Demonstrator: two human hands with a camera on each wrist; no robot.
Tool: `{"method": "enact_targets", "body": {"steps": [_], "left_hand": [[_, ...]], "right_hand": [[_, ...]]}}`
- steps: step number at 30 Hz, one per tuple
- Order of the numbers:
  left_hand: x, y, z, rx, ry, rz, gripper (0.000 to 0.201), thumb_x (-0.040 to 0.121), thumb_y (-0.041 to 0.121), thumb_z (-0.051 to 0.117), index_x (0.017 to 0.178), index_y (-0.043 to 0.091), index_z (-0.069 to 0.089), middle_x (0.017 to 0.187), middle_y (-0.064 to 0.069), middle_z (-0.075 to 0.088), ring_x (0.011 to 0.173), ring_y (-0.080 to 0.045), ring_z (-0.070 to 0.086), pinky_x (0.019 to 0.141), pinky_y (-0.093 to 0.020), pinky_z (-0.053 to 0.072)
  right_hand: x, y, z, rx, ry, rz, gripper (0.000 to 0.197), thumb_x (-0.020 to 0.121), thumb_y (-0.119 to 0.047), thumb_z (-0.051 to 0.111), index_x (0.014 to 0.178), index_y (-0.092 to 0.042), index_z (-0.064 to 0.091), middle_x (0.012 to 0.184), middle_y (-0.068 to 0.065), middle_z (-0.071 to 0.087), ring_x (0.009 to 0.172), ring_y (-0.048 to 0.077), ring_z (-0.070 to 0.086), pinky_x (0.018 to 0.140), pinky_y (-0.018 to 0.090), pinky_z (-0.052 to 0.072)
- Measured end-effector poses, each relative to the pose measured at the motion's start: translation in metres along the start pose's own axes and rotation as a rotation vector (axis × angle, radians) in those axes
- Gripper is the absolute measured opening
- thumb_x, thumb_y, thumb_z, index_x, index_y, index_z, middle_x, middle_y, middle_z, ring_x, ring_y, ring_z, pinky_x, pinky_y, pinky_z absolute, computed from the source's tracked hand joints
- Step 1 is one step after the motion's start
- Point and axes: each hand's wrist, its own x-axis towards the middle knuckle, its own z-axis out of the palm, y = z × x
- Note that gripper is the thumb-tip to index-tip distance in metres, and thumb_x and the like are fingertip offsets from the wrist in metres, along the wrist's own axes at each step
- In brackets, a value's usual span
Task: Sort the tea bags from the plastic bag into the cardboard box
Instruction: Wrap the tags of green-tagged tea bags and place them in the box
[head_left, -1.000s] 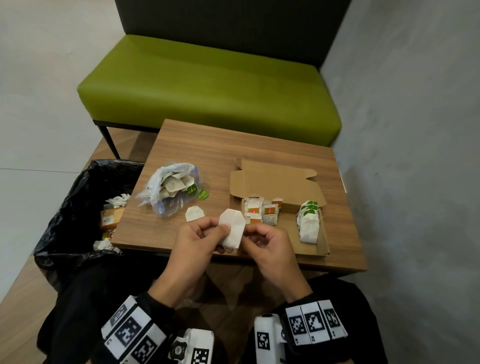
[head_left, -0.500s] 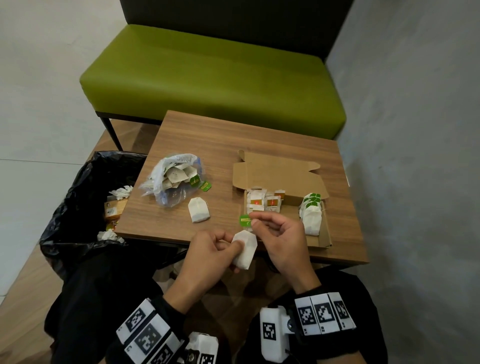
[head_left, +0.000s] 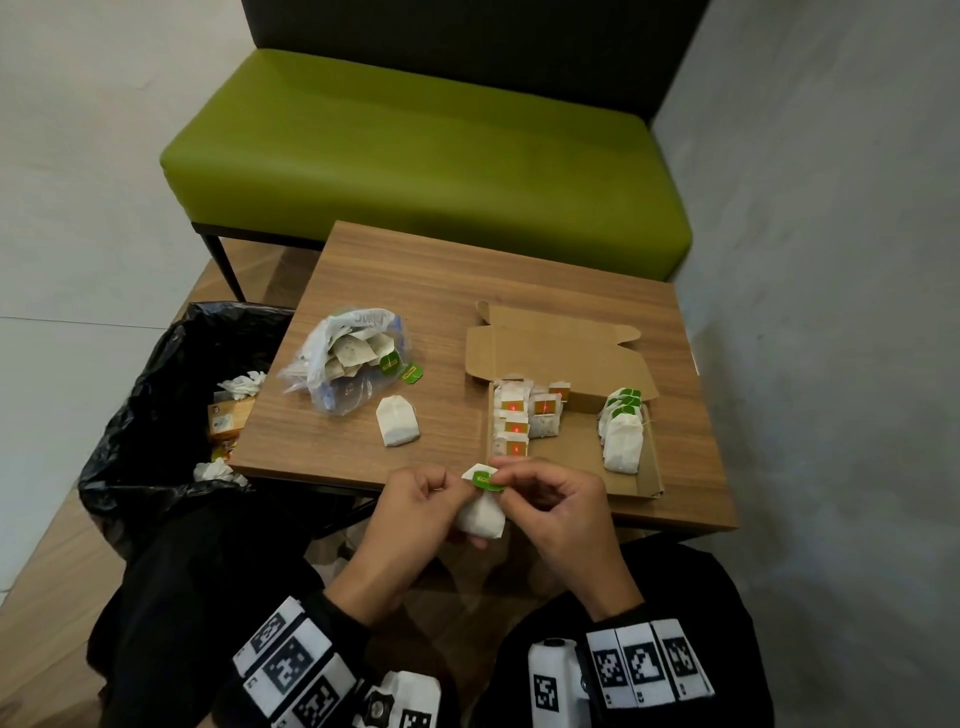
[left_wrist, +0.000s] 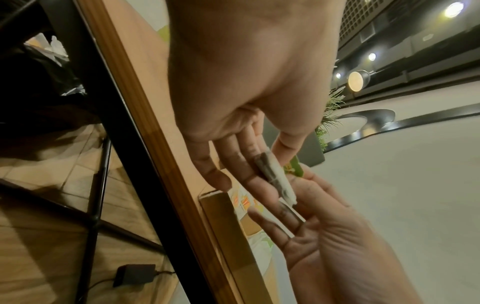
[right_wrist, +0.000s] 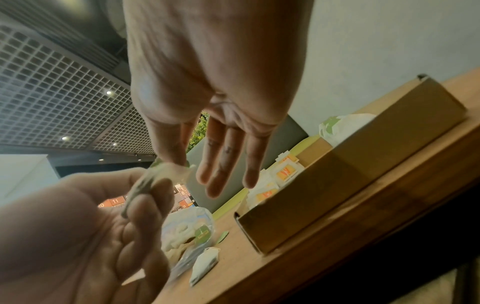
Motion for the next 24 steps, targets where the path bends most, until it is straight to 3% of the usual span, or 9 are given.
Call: {"method": "enact_targets", "body": {"steps": [3,6,9,15,19,24], "left_hand": [[-0.003,0.002,0.000,-0.053,-0.055,-0.013,0.026,0.098,0.014,0.054,0.087,-0.002,0.071,0.080,-0.022,0.072,0.066,-0.026,0.069,0.071,-0.035,0.057],[-0.004,0.003,0.000,-0.105,-0.093,-0.016,0.033,0.101,0.017,0.048,0.095,-0.006,0.070,0.086,-0.023,0.073,0.073,-0.029,0.070,0.072,-0.035,0.058],[-0.005,0.003,0.000,0.010,-0.111,0.049,0.021,0.097,0.017,0.056,0.099,0.002,0.070,0.084,-0.013,0.076,0.074,-0.022,0.072,0.070,-0.027,0.057],[-0.002,-0.001,-0.004,0.212,-0.139,0.251,0.011,0.093,0.015,0.064,0.103,0.014,0.069,0.090,-0.002,0.077,0.079,-0.021,0.073,0.077,-0.034,0.060],[-0.001,-0.004,-0.003,0.325,-0.182,0.300,0.018,0.092,0.019,0.066,0.110,0.022,0.068,0.096,0.006,0.076,0.085,-0.011,0.073,0.077,-0.028,0.059],[0.005,-0.007,-0.003,0.452,-0.171,0.359,0.013,0.091,0.026,0.068,0.103,0.031,0.071,0.094,0.012,0.073,0.085,-0.004,0.069,0.077,-0.028,0.059]], "right_hand": [[0.000,0.000,-0.002,-0.047,0.005,-0.010,0.025,0.081,-0.002,0.077,0.090,-0.025,0.078,0.096,-0.010,0.077,0.095,0.005,0.071,0.085,0.025,0.058],[0.003,-0.002,-0.004,-0.074,0.005,-0.031,0.022,0.080,-0.003,0.078,0.089,-0.022,0.079,0.090,-0.009,0.077,0.088,0.003,0.072,0.079,0.020,0.057],[0.003,-0.005,-0.007,-0.119,-0.013,-0.056,0.026,0.080,0.001,0.076,0.091,-0.022,0.077,0.093,-0.010,0.076,0.090,0.004,0.071,0.079,0.018,0.056],[0.006,-0.013,-0.015,0.149,-0.020,0.171,0.035,0.082,0.000,0.076,0.112,-0.018,0.070,0.090,0.005,0.075,0.085,0.020,0.073,0.078,0.030,0.061],[0.008,-0.014,-0.015,0.012,-0.025,0.159,0.021,0.084,-0.006,0.077,0.093,-0.024,0.074,0.086,-0.003,0.076,0.081,0.011,0.072,0.071,0.026,0.059],[0.009,-0.020,-0.024,-0.148,-0.105,0.124,0.022,0.084,-0.012,0.077,0.091,-0.033,0.072,0.080,-0.019,0.071,0.075,0.003,0.066,0.065,0.018,0.054]]}}
